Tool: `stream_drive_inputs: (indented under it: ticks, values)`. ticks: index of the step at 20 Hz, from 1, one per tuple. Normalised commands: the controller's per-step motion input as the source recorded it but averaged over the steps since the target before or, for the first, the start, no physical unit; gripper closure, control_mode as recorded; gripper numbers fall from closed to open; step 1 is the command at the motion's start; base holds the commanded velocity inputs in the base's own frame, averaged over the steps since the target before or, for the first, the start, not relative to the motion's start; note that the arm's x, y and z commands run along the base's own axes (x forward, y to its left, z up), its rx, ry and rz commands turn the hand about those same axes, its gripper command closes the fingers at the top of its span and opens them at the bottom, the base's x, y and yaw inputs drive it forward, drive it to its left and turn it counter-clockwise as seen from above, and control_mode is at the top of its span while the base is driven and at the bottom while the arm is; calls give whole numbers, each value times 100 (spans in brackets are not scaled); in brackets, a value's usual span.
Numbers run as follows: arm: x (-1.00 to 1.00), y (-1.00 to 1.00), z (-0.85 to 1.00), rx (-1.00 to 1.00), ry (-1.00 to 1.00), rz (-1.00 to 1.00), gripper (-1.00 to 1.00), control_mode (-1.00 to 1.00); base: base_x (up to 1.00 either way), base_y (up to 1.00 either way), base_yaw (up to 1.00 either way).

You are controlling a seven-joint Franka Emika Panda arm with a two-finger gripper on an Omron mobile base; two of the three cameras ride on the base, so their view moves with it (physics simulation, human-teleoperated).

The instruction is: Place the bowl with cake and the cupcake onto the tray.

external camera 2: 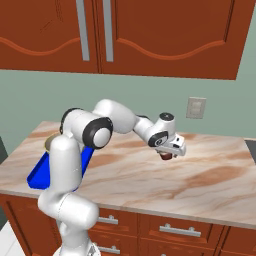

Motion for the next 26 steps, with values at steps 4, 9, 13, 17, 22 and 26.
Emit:
stream_drive_inputs:
  ticks: [4,9,13,17,22,26]
  values:
    - [0,5,-27,0,2,0,-100,-100,0,0,0]
    - [-3,12,-24,0,1,0,100,-100,0,0,0]
    - [-15,1,-2,5,0,0,100,-100,0,0,0]
    - [-43,8,9,11,0,1,100,-100,0,0,0]
    - [-53,19,14,4,-6,1,100,-100,0,0,0]
    - [-55,29,17,-1,-20,5,100,-100,0,0,0]
